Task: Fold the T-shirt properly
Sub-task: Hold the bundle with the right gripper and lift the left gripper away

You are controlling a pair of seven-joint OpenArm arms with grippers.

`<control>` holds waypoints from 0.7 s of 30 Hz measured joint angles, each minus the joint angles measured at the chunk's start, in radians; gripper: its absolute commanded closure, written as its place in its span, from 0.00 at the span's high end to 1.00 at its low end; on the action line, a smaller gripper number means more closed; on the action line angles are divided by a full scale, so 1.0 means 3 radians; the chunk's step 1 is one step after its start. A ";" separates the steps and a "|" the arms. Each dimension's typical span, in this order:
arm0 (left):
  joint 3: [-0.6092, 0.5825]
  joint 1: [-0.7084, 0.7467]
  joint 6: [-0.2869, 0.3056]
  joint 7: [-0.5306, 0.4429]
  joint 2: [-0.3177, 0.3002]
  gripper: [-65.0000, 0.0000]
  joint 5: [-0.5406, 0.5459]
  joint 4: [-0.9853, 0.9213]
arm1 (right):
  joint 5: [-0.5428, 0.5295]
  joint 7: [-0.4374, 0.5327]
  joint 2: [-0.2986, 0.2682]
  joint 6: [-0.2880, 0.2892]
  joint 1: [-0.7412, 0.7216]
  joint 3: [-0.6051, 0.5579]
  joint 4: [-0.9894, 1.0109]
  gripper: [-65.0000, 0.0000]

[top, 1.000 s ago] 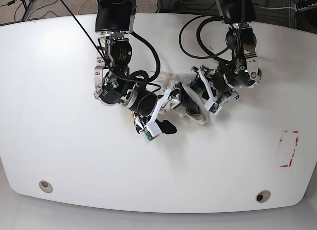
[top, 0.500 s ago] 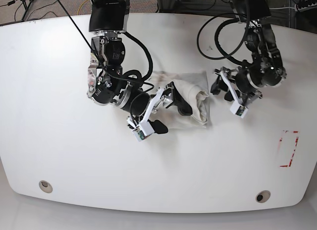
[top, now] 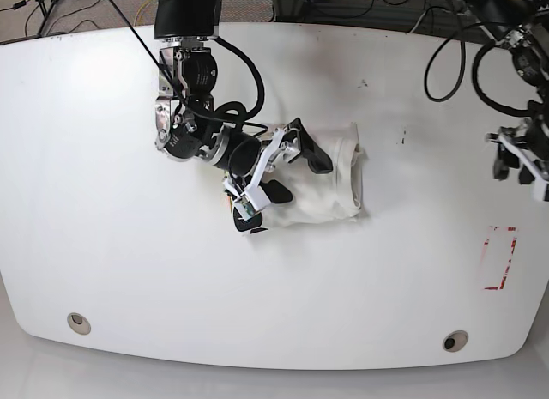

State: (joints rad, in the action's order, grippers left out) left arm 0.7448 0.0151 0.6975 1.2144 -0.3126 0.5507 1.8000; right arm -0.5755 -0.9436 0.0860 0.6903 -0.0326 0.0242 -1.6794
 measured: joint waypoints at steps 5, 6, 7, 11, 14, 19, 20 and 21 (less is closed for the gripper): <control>0.0318 -0.0041 -0.0001 -0.0009 -0.0217 0.46 0.0028 0.0000 | -0.0014 0.0066 -0.0009 -0.0004 -0.0025 0.0004 0.0089 0.92; 0.0357 -0.0043 -0.0003 -0.0011 -0.0245 0.46 0.0028 0.0000 | -0.0013 0.0072 0.0004 -0.0006 -0.0027 -0.0005 0.0139 0.92; 0.0407 -0.0042 -0.0003 -0.0013 -0.0277 0.46 0.0027 0.0000 | -0.0011 0.0094 0.0015 -0.0008 -0.0036 -0.0036 0.0234 0.92; 0.0411 -0.0033 -0.0003 0.0003 -0.0350 0.46 0.0014 0.0003 | 0.0020 0.0117 0.0078 -0.0009 -0.0107 -0.0200 0.0675 0.92; 0.0359 -0.0038 -0.0001 -0.0001 -0.0362 0.46 0.0036 0.0006 | 0.0025 0.0223 0.0102 -0.0006 -0.0182 -0.0351 0.0985 0.92; 0.0170 -0.0031 -0.0003 -0.0009 -0.0355 0.46 0.0028 0.0019 | 0.0004 0.0247 0.0093 -0.0006 -0.0374 -0.0568 0.1225 0.92; 0.0093 -0.0031 -0.0003 -0.0009 -0.0337 0.46 0.0027 0.0023 | 0.0004 0.0223 0.0095 -0.0005 -0.0397 -0.0565 0.1193 0.92; 0.0042 -0.0033 -0.0003 -0.0010 -0.0313 0.46 0.0028 0.0023 | 0.0000 0.0211 0.0095 -0.0006 -0.0412 -0.0563 0.1148 0.92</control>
State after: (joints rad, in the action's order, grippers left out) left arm 0.7574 0.0051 0.6968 1.2114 -0.4065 0.5591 1.8069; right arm -0.5755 -0.8803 0.1146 0.6884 -0.1562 -0.1448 -1.3350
